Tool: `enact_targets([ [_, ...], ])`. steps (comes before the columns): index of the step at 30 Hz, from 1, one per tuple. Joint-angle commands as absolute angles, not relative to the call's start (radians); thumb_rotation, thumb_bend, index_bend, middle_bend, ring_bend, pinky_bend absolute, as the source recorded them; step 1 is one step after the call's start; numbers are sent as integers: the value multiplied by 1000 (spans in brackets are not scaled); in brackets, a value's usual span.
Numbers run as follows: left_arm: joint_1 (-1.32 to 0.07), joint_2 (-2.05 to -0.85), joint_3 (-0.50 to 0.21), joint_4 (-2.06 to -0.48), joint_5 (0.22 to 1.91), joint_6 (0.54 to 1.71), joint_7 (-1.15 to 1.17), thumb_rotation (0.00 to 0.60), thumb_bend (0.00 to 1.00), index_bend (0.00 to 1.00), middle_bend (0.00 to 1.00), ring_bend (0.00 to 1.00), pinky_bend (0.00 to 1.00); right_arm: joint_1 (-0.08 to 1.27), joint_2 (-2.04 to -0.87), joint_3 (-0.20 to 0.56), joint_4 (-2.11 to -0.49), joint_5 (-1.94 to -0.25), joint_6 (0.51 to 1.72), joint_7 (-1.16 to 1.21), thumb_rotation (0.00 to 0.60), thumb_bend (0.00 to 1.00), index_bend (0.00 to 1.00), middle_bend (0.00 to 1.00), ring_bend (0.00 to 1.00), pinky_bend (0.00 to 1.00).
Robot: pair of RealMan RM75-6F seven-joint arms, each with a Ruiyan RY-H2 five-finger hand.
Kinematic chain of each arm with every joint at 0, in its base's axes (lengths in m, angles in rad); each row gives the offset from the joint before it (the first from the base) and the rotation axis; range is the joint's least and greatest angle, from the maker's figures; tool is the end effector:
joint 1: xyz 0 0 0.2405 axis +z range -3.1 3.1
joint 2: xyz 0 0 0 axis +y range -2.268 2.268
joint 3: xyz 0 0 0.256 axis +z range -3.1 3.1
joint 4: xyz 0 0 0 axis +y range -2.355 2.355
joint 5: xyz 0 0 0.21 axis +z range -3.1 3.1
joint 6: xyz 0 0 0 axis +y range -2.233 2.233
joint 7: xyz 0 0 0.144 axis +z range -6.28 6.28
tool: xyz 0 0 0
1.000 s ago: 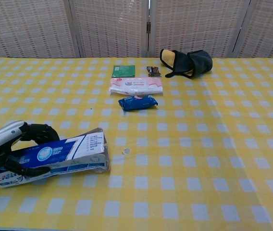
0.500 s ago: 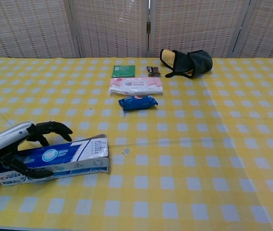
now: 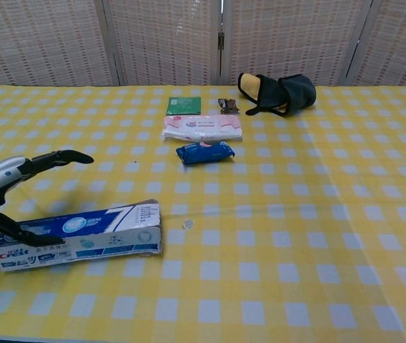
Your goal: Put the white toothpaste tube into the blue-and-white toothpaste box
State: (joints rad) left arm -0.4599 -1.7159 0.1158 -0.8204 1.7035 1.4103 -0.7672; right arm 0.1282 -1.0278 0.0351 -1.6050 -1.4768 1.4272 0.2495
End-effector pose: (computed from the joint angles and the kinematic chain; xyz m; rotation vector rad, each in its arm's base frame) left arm -0.2773 0.2699 -0.0137 -1.7935 -1.2703 -1.4192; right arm -0.3186 -0.1922 0.1823 1.3561 -1.0544 0.9961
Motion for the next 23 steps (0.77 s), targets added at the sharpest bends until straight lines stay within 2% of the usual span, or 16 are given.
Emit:
enact_targets([
  [1, -408, -1573, 83, -994, 1648, 1449, -555, 600, 107, 160, 134, 0, 0, 109, -1043, 44, -1610, -1476, 1466, 196, 600, 292, 0, 0, 0, 0],
  [5, -337, -1370, 82, -1254, 1568, 1454, -238, 600, 103, 164, 134, 0, 0, 91, -1066, 44, -1596, -1492, 1505, 156, 600, 293, 0, 0, 0, 0],
  [9, -222, -1231, 79, -1475, 1493, 1570, 17, 600, 102, 164, 134, 0, 0, 73, -1079, 40, -1590, -1514, 1543, 106, 600, 293, 0, 0, 0, 0],
  [14, -118, -1188, 84, -1575, 1485, 1696, 112, 600, 102, 163, 134, 0, 0, 54, -1083, 33, -1615, -1510, 1553, 29, 600, 292, 0, 0, 0, 0],
  [23, -94, -1160, 74, -1636, 1492, 1669, 190, 600, 102, 125, 134, 0, 0, 38, -1086, 22, -1645, -1543, 1570, -21, 600, 293, 0, 0, 0, 0],
])
